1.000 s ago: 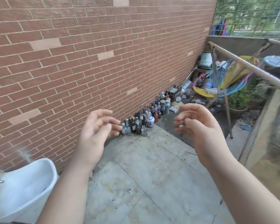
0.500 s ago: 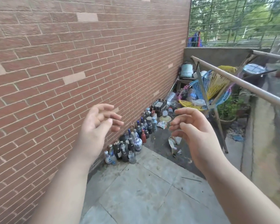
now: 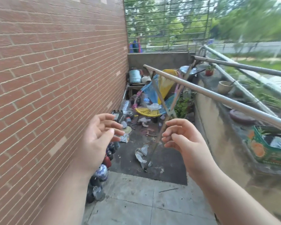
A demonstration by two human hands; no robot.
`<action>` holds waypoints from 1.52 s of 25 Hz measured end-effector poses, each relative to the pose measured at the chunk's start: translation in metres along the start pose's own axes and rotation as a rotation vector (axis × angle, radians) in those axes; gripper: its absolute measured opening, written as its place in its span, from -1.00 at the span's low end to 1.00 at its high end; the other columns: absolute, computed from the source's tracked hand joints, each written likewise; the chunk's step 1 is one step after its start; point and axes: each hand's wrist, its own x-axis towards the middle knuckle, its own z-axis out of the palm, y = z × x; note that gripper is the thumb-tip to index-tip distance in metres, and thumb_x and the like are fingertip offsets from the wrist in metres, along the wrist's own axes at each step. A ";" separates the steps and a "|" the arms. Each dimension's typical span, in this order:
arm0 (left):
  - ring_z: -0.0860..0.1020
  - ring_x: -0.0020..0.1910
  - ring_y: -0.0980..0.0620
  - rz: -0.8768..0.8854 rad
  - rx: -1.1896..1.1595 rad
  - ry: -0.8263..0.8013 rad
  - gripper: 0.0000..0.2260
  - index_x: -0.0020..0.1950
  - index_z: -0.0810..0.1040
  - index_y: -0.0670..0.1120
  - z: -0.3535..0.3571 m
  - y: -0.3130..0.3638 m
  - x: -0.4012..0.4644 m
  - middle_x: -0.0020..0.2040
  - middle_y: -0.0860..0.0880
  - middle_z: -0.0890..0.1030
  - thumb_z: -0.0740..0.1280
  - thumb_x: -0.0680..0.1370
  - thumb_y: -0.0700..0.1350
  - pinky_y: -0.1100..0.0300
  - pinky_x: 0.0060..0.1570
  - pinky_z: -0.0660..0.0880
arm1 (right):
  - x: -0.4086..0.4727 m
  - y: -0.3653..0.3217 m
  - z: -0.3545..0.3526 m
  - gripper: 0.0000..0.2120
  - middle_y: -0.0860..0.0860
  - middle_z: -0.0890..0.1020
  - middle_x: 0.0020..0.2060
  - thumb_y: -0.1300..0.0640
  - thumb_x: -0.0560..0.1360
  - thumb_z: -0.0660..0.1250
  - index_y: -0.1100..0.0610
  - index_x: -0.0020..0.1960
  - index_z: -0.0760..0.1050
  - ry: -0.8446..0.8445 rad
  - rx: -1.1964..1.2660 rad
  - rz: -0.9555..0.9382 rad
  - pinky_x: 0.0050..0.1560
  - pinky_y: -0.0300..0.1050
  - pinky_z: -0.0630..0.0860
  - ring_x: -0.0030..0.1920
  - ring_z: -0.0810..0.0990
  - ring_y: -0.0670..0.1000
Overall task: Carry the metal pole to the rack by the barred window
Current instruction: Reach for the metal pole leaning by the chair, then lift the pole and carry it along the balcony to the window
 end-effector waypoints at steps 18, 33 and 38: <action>0.75 0.00 -0.06 -0.193 -0.326 -0.871 -0.79 0.28 0.52 -0.16 0.234 -0.110 0.201 0.08 -0.20 0.68 0.36 0.68 -0.11 0.09 -0.08 0.70 | 0.038 0.022 -0.110 -0.68 0.07 0.70 -0.14 0.25 0.39 0.24 0.16 0.09 0.62 0.877 -0.123 0.064 -0.15 -0.08 0.61 -0.16 0.67 0.00; 0.77 -0.04 -0.15 -1.030 -1.314 -0.426 -0.53 0.20 0.56 -0.19 0.382 -0.102 0.255 0.03 -0.16 0.74 0.55 0.51 0.13 -0.17 0.05 0.67 | 0.080 0.011 -0.203 -0.47 0.18 0.70 0.24 0.02 0.37 0.51 0.18 0.29 0.54 1.123 0.942 -0.485 0.22 0.26 0.56 0.23 0.70 0.22; 0.67 -0.34 -0.01 -1.076 -1.377 -0.432 -0.71 -0.20 0.57 -0.11 0.396 -0.098 0.270 -0.30 -0.01 0.63 0.45 0.60 0.06 0.10 -0.17 0.65 | 0.095 -0.001 -0.210 -0.77 0.07 0.77 0.04 0.14 0.33 0.47 0.13 -0.02 0.64 1.086 0.962 -0.573 0.11 0.11 0.62 0.08 0.75 0.14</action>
